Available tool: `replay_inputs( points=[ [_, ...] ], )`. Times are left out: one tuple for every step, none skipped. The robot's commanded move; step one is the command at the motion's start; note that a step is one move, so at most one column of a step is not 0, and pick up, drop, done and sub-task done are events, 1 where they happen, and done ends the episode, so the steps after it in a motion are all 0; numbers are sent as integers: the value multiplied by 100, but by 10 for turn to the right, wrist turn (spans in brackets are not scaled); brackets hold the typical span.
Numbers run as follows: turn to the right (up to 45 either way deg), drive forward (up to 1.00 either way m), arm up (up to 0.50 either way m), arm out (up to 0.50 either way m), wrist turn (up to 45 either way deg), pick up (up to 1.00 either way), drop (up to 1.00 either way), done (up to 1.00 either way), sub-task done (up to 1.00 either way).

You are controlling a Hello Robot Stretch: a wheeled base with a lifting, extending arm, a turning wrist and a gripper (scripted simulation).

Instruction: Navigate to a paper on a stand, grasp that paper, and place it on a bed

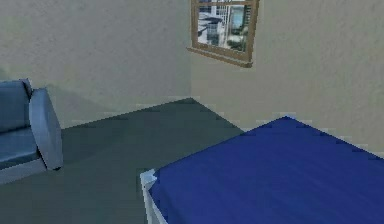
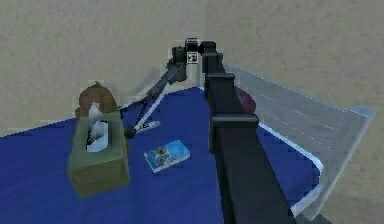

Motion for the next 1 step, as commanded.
replay_inputs(
  points=[
    [0, 0, 0, 0, 390, 0, 0, 0, 0]
  ],
)
